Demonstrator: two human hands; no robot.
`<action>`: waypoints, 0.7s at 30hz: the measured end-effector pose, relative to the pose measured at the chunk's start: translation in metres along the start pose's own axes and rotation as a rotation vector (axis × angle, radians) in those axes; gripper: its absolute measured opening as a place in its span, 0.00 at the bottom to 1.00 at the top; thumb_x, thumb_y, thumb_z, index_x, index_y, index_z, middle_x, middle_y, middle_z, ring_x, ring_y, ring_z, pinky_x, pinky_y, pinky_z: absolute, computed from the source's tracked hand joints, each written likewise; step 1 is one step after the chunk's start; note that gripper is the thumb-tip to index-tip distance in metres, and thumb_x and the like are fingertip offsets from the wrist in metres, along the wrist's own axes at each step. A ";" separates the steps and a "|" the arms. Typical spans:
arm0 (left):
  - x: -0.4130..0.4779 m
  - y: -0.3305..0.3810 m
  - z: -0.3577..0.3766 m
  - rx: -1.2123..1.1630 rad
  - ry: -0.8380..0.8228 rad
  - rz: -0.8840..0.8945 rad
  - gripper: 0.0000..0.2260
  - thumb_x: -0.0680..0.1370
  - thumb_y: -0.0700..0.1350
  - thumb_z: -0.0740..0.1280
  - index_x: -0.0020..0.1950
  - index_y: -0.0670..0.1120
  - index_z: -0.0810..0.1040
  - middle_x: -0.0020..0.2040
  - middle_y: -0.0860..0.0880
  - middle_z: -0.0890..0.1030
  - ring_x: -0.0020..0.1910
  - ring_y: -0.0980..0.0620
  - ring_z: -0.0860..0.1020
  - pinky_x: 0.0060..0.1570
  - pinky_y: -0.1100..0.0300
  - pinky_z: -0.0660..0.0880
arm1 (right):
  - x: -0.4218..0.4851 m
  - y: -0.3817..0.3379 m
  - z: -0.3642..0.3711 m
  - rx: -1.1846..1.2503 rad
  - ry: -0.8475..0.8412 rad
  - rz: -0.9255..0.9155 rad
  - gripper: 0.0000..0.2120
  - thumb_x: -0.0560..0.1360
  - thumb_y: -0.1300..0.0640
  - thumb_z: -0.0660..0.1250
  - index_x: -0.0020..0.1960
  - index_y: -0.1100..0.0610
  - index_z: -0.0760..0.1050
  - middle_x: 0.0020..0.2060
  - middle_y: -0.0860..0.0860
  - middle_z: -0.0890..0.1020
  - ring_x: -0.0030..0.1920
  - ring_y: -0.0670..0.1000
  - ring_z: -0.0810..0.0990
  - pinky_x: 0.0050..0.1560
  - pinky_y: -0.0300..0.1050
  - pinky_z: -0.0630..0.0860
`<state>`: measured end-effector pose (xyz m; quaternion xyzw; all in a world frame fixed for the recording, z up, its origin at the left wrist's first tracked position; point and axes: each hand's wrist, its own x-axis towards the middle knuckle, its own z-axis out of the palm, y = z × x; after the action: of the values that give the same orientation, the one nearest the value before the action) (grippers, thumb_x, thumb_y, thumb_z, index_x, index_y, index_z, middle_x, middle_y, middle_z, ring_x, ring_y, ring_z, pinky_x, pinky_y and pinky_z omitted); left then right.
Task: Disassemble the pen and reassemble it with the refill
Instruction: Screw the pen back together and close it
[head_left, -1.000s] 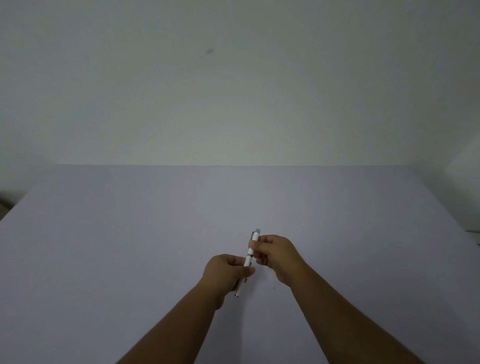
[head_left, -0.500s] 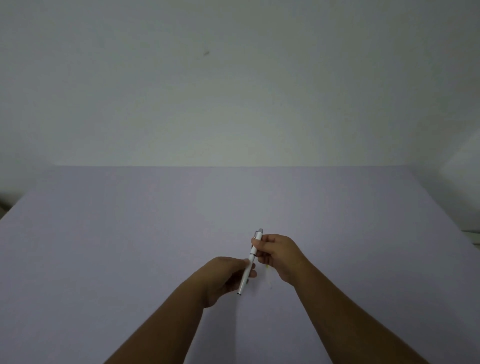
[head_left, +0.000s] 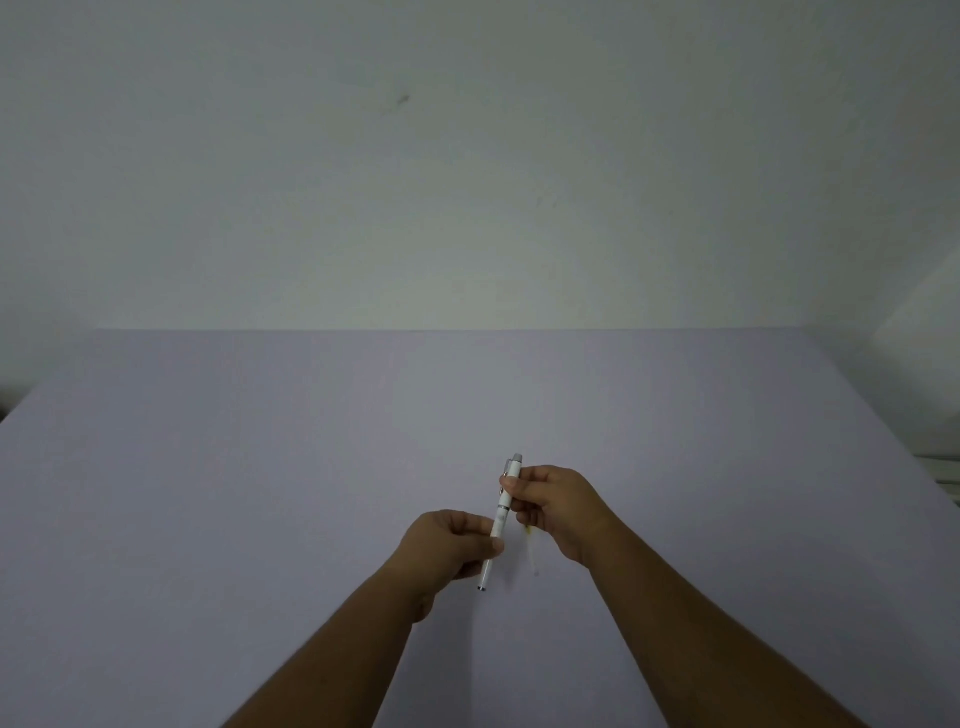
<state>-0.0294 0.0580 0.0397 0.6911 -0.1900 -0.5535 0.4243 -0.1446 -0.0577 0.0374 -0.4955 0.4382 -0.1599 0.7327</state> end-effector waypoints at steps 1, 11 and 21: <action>0.000 0.000 0.001 0.002 0.014 0.005 0.05 0.71 0.35 0.73 0.40 0.44 0.83 0.41 0.43 0.82 0.43 0.47 0.79 0.49 0.56 0.79 | 0.001 0.000 0.000 -0.004 0.003 -0.002 0.03 0.74 0.62 0.69 0.44 0.62 0.80 0.34 0.53 0.82 0.32 0.46 0.77 0.36 0.38 0.77; 0.006 -0.001 0.002 -0.042 0.007 -0.021 0.05 0.72 0.35 0.73 0.39 0.45 0.82 0.36 0.46 0.80 0.37 0.50 0.76 0.42 0.60 0.77 | 0.007 0.001 0.000 -0.013 0.004 -0.001 0.03 0.73 0.62 0.69 0.42 0.61 0.80 0.34 0.53 0.81 0.32 0.47 0.76 0.37 0.39 0.77; 0.013 -0.004 -0.002 -0.047 -0.041 -0.063 0.03 0.72 0.36 0.72 0.43 0.43 0.83 0.37 0.47 0.81 0.38 0.51 0.77 0.40 0.62 0.77 | 0.013 0.004 -0.001 -0.025 0.000 0.011 0.04 0.73 0.61 0.69 0.42 0.62 0.80 0.33 0.53 0.81 0.31 0.47 0.75 0.36 0.38 0.76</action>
<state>-0.0240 0.0512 0.0285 0.6749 -0.1639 -0.5851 0.4187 -0.1386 -0.0648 0.0278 -0.5023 0.4430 -0.1505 0.7272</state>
